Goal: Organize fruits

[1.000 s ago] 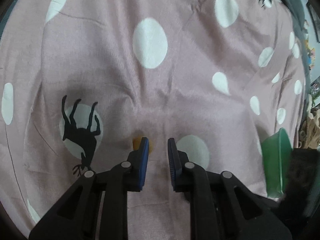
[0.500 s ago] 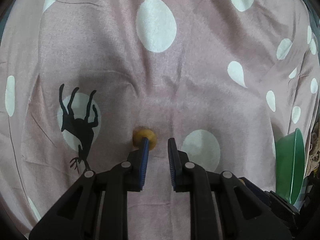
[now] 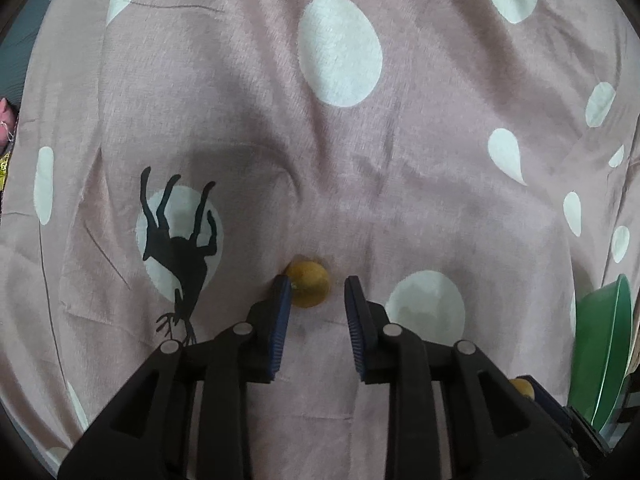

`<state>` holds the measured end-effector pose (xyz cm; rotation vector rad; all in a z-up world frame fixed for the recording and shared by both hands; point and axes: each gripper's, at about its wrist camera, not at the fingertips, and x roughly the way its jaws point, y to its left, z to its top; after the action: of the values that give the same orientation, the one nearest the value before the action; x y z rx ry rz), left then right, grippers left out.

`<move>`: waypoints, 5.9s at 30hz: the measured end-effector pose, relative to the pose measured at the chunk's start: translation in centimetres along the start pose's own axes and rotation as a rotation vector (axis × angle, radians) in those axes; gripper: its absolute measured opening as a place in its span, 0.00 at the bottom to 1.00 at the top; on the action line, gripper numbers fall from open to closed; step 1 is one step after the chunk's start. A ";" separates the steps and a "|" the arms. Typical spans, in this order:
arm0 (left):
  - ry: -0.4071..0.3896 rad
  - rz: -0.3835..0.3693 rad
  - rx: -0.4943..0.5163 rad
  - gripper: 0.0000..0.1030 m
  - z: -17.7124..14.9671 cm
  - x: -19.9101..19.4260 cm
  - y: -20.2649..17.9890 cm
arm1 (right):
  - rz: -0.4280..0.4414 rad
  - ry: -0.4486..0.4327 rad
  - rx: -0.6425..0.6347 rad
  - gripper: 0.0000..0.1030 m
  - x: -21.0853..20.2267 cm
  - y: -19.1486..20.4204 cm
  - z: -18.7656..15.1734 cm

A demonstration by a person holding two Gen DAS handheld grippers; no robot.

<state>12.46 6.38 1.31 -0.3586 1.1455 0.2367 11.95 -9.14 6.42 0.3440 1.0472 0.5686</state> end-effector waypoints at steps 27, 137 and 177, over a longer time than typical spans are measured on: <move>-0.115 -0.034 0.071 0.22 1.8 0.9 -2.9 | -0.029 -0.036 0.025 0.29 -0.8 -0.8 0.2; -0.068 -0.454 0.700 0.24 -13.1 -5.6 -25.9 | -0.597 -0.413 0.404 0.29 -18.0 -16.6 -2.8; -0.199 -0.447 0.633 0.89 -11.7 -10.5 -23.3 | -0.668 -0.493 0.326 0.48 -21.0 -13.1 -3.8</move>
<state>6.90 -19.66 10.30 -0.0187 0.8610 -0.4692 4.35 -32.15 12.75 0.3685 0.7062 -0.2847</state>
